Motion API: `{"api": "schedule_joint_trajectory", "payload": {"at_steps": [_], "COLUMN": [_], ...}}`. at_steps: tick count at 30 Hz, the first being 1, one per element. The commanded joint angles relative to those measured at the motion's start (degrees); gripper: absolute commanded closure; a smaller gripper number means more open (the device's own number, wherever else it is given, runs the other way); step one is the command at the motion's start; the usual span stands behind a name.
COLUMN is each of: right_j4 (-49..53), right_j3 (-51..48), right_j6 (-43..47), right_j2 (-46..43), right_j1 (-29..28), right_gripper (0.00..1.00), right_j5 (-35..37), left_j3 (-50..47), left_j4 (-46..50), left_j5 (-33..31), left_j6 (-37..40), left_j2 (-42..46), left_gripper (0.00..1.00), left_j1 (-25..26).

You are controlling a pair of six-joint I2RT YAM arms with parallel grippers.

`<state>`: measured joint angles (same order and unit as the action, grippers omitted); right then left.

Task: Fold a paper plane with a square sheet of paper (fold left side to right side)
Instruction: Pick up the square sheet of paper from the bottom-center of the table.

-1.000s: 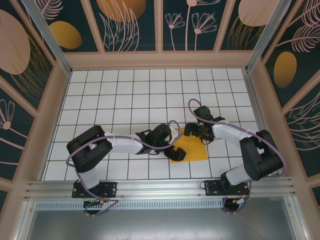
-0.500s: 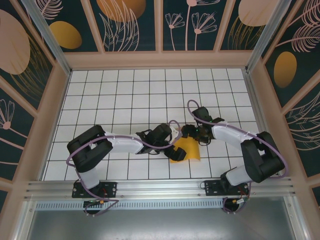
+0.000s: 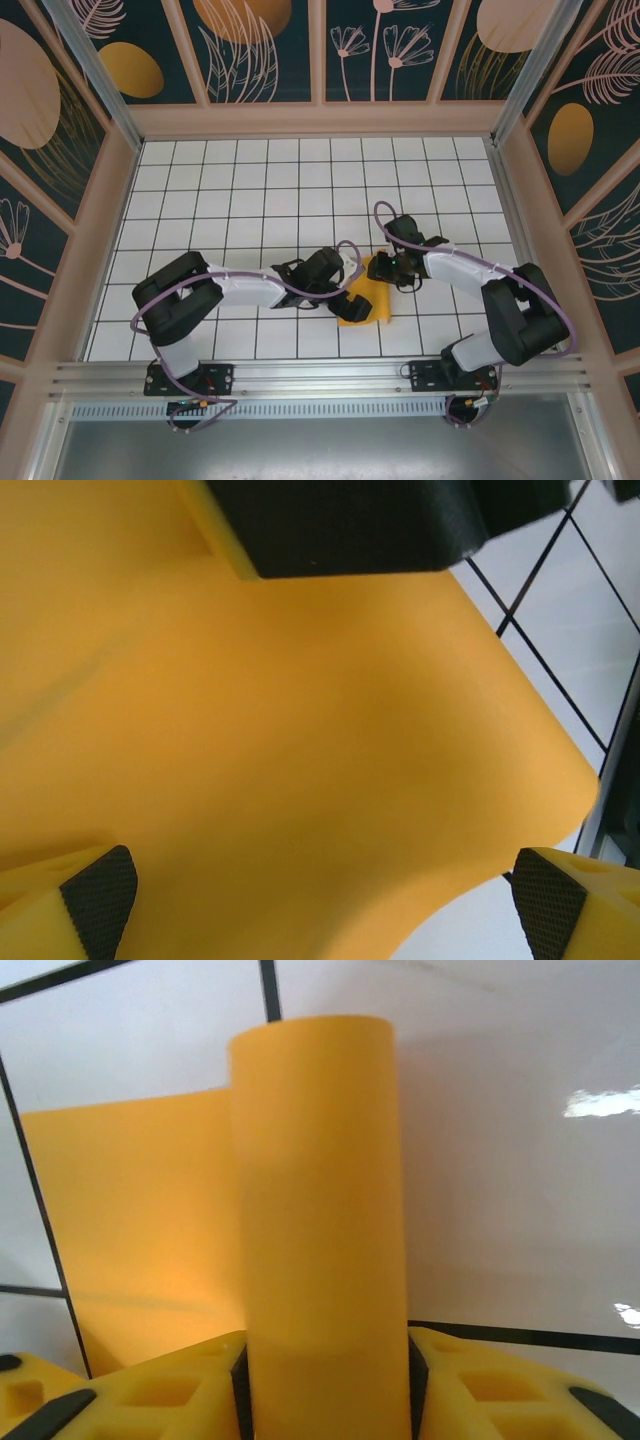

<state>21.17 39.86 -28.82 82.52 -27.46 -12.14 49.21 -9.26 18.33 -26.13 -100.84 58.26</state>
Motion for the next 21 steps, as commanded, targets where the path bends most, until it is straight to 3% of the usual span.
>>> {"api": "schedule_joint_trajectory", "payload": {"at_steps": [1, 5, 14, 21], "right_j4": [-2.37, -5.83, -19.48, -25.15], "right_j3": [-1.56, -3.15, -8.09, -6.10], "right_j6": [0.93, 1.05, -0.62, -0.35], "right_j2": [-2.25, -4.30, -12.77, -17.67], "right_j1": [0.23, 1.90, 13.63, 21.86], "right_gripper": [0.62, 0.64, 0.66, 0.68], "right_j5": [-4.13, -8.41, -26.90, -38.91], "left_j3": [1.15, 0.38, -6.11, -3.27], "left_j4": [2.69, 3.44, 2.09, 1.08], "left_j5": [-6.16, -9.71, -6.71, 7.59], "left_j6": [1.35, 0.59, -6.13, -11.37], "left_j2": [5.23, 11.27, 25.59, 25.25], "left_gripper": [0.01, 0.01, 0.01, 0.02], "left_j1": [0.02, -2.95, -18.21, -27.06]}}
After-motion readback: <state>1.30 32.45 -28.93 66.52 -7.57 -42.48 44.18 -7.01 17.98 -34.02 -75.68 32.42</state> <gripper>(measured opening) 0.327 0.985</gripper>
